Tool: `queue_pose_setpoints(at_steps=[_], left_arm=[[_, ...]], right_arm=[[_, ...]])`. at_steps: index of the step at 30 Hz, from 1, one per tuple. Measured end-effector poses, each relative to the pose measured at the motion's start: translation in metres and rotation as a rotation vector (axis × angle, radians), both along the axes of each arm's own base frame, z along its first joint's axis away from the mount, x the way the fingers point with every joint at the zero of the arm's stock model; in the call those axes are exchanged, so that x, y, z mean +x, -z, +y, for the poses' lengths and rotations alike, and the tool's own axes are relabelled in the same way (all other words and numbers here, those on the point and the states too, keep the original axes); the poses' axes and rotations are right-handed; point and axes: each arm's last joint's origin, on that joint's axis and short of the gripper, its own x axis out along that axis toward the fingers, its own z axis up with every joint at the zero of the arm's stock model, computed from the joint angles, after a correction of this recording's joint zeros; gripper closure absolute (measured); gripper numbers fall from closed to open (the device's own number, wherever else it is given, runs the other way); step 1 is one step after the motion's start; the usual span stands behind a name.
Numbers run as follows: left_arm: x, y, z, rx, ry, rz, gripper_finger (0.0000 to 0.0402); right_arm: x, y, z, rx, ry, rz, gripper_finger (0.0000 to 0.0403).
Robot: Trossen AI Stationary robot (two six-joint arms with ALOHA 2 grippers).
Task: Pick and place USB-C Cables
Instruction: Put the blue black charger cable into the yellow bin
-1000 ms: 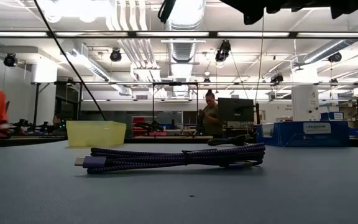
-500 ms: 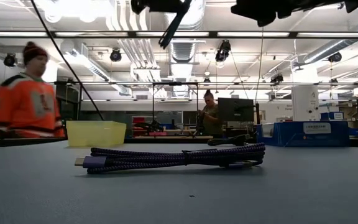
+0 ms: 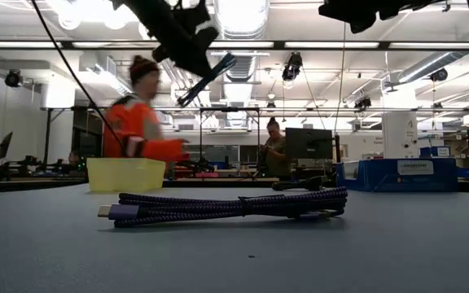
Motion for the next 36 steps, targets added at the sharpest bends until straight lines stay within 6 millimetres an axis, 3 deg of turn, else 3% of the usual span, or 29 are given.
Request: queue_pose_setpoints(at_steps=[6,16,21,36], left_arm=[[-0.018,0.009,0.036,-0.071,-0.163,0.064,0.0379],[-0.068,0.029,0.082,-0.318,-0.535,0.164,0.0379],[-0.082,0.036,0.089,-0.459,-0.587,0.19,0.0379],[-0.09,0.037,0.095,-0.567,-0.575,0.215,0.0379]], right_arm=[[-0.001,0.0,0.0,0.013,0.002,0.009,0.0225],[-0.001,0.002,0.0,0.018,0.003,0.022,0.0225],[-0.001,0.002,0.0,0.014,0.003,0.021,0.0225],[-0.001,0.002,-0.001,-0.016,0.039,0.023,0.0225]])
